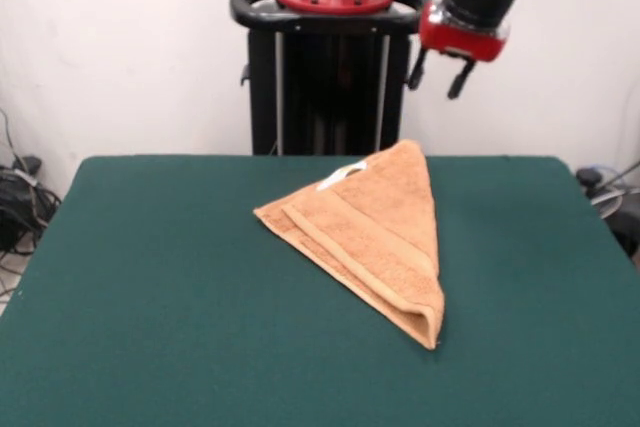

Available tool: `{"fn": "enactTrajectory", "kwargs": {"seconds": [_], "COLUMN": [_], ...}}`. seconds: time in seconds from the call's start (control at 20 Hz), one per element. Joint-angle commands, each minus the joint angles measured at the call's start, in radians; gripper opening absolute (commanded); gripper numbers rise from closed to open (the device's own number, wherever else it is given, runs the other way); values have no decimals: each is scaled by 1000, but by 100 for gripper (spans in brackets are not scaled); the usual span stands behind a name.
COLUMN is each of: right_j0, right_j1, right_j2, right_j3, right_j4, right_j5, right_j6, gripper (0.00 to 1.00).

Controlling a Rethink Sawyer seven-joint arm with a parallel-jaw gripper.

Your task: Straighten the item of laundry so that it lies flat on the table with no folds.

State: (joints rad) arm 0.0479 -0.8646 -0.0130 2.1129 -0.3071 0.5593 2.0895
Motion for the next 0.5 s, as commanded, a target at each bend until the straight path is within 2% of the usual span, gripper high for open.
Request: {"fn": "enactTrajectory", "kwargs": {"seconds": [0.05, 0.2, 0.4, 0.5], "right_j0": [-142, -184, -273, -254], "right_j1": [244, 340, 391, 450], "right_j2": [131, 107, 124, 96], "right_j3": [-84, -153, -195, -265], "right_j4": [-244, -378, -491, -539], "right_j5": [-221, -270, -317, -338], "right_j6": [-213, -194, -181, -125], "gripper": [100, 100, 100, 100]}}
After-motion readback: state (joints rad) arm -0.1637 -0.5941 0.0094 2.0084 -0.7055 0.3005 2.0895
